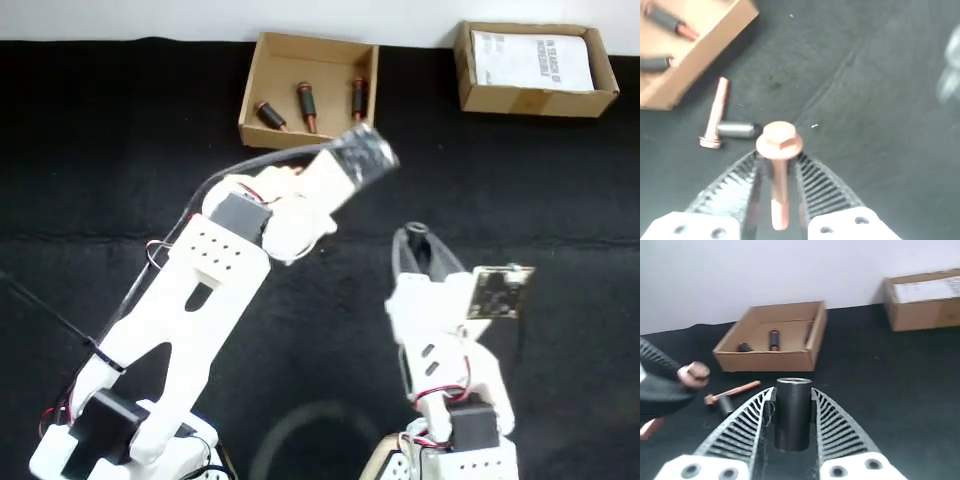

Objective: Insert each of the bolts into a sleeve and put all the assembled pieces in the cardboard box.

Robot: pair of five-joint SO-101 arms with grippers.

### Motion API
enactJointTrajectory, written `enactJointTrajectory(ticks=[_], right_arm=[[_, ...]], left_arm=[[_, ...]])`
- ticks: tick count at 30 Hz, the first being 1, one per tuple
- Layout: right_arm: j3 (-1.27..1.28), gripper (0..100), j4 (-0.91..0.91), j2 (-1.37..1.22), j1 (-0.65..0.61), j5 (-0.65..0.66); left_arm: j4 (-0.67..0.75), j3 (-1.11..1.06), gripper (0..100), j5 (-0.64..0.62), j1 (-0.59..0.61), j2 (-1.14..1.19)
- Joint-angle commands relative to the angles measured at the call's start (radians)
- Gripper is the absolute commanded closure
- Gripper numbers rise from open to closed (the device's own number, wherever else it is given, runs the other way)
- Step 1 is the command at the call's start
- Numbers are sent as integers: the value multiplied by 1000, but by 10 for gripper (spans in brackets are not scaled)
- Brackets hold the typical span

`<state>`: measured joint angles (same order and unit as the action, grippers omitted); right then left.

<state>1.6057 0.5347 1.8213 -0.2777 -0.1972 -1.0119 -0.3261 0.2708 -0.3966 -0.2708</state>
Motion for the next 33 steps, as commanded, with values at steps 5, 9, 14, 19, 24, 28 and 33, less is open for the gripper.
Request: enactJointTrajectory(ticks=[5,9,14,19,24,28,33], right_arm=[[91,991,-104,8,-133,110],[97,991,-108,8,-170,143],[114,991,-111,8,-174,135],[157,991,-206,8,-171,135],[170,991,-305,8,-170,135],[202,991,-410,2,-171,133],[202,991,-464,1,-171,83]], left_arm=[[51,45,990,-28,148,-61],[81,35,990,124,219,-160],[275,12,990,-184,216,-269],[334,-68,990,-425,156,-355],[358,-153,990,-626,59,-441],[384,-168,990,-755,33,-455],[428,-159,990,-789,58,-461]])
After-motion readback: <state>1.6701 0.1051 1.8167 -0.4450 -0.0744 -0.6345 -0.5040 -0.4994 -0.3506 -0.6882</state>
